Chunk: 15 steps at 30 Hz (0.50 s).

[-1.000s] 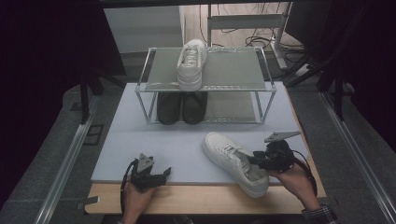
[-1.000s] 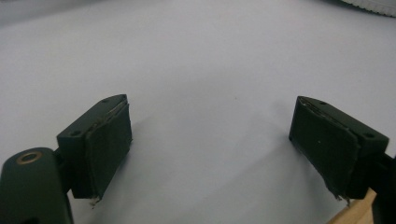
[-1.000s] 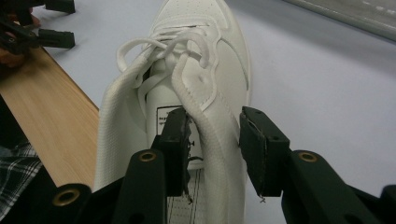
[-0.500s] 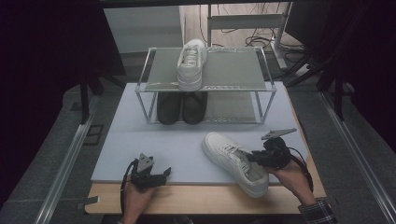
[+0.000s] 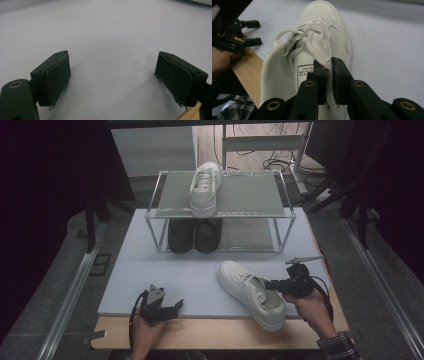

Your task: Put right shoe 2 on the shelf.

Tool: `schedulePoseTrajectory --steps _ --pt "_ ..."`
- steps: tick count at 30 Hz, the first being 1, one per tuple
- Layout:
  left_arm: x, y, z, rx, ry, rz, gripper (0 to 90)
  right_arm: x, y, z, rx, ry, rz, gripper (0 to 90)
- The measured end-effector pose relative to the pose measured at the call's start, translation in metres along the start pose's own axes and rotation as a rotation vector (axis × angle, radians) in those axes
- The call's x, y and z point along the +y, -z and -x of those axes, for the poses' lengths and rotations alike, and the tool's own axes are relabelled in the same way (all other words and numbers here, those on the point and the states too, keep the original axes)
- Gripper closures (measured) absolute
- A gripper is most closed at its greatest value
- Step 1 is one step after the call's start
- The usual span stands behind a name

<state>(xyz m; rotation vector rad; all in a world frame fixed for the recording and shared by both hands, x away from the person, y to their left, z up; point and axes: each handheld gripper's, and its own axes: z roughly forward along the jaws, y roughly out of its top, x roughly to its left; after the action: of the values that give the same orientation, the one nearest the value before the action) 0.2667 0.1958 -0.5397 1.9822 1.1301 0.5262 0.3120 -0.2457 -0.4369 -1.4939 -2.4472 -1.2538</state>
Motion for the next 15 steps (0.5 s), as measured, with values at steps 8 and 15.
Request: schedulePoseTrajectory --steps 8,15 --pt "0.0 0.0 0.0 0.0 0.001 0.0 12.8 0.004 0.007 0.001 0.028 -0.045 0.019 84.1" --pt "0.0 0.0 0.0 0.0 0.001 0.0 12.7 0.008 0.012 0.0 0.053 -0.068 0.037 84.1"
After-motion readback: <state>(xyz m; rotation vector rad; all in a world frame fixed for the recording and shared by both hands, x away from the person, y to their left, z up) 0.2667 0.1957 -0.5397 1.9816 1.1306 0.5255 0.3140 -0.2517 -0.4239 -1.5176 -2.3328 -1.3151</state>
